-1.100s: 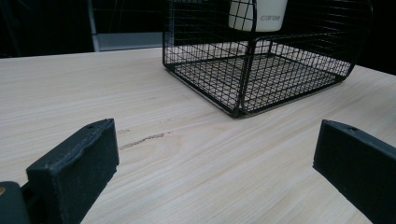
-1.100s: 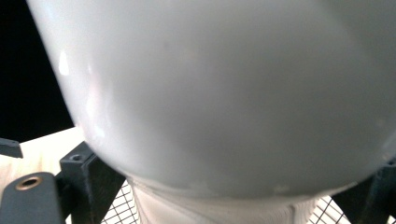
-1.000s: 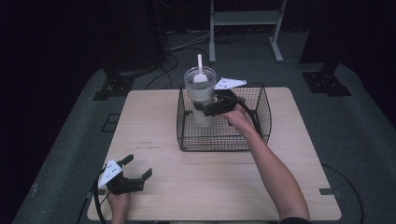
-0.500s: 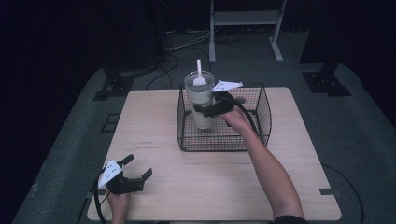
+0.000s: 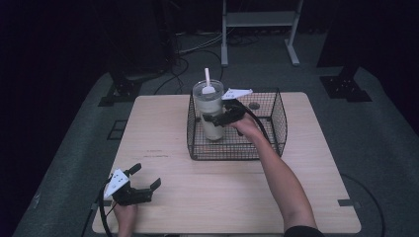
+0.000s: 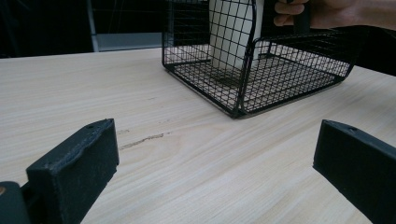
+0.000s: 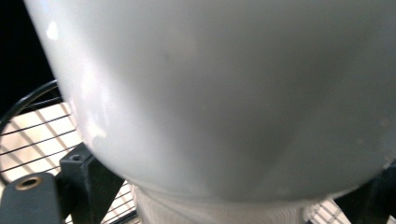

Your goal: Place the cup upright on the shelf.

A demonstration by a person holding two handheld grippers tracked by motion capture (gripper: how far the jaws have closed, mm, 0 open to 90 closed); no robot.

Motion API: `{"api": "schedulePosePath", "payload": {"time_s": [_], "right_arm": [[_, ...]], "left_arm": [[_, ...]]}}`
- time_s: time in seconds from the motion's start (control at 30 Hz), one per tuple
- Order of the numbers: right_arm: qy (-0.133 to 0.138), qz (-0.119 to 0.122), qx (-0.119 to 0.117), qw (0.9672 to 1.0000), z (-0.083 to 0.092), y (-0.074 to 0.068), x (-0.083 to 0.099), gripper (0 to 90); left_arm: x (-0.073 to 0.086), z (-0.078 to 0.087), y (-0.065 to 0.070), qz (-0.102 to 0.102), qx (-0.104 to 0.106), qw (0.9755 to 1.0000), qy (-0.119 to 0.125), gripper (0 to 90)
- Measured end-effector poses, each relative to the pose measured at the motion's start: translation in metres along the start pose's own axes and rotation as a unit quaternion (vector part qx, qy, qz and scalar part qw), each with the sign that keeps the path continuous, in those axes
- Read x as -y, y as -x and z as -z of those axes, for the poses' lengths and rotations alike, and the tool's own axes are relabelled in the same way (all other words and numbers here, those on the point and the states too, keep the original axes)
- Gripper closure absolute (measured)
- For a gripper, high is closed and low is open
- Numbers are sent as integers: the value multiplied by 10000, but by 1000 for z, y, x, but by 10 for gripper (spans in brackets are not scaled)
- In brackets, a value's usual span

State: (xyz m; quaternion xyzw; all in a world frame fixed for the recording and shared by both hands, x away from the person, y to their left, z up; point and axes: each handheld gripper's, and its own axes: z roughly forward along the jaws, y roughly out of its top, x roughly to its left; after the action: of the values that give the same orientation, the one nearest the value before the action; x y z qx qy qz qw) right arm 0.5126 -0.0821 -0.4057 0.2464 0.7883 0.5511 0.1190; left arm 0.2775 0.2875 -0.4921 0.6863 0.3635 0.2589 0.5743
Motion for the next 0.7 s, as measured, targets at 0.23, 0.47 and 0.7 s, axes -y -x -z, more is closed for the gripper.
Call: {"api": "schedulePosePath", "payload": {"time_s": [0.23, 0.47, 0.7], "right_arm": [[-194, 22, -58, 9998, -8, 3, 7, 92], [-292, 111, -97, 9995, -9, 6, 10, 91], [-324, 198, -122, 9992, -6, 10, 13, 90]], "left_arm": [[0, 0, 0, 7, 0, 10000, -9, 0], [0, 0, 0, 7, -1, 10000, -10, 0], [0, 0, 0, 3, 4, 10000, -13, 0]]}}
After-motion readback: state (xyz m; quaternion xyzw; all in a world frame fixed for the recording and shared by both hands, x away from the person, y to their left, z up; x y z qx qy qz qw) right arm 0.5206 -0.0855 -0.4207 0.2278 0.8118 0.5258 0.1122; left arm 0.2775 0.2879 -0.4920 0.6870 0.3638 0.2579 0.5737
